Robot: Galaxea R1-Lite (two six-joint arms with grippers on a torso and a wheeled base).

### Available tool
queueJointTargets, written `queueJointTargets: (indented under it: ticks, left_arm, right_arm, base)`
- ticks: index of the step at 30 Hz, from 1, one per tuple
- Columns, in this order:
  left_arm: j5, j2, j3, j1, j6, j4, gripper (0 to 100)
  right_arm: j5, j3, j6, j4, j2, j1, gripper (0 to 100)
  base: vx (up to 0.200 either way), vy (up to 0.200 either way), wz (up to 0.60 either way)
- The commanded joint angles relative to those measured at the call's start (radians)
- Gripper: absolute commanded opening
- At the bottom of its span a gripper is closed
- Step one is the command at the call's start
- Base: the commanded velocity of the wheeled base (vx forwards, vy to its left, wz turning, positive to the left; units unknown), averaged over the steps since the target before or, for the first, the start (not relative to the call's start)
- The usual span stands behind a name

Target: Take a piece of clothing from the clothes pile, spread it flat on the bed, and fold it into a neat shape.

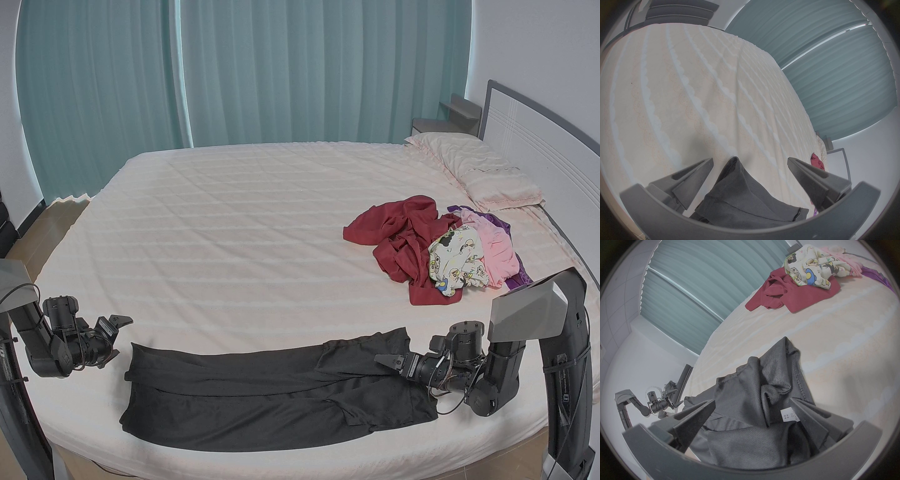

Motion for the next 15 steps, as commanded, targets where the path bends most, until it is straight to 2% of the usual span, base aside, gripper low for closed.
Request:
queueJointTargets:
  ticks: [1, 9, 15]
  left_arm:
    - [0.0, 0.001, 0.0, -0.001, -0.001, -0.002, 100]
    - [0.0, 0.003, -0.001, 0.0, -0.001, 0.0, 100]
    - [0.002, 0.003, -0.003, 0.0, 0.001, -0.002, 100]
  right_arm:
    - [-0.002, -0.012, -0.01, 0.001, 0.019, 0.004, 0]
    - [-0.004, 0.001, -0.034, 0.026, 0.008, 0.007, 0]
    - [-0.022, 0.031, -0.036, 0.019, -0.017, -0.02, 0]
  base:
    - [0.0, 0.0, 0.0]
    - [0.0, 0.0, 0.0]
    - [0.0, 0.0, 0.0]
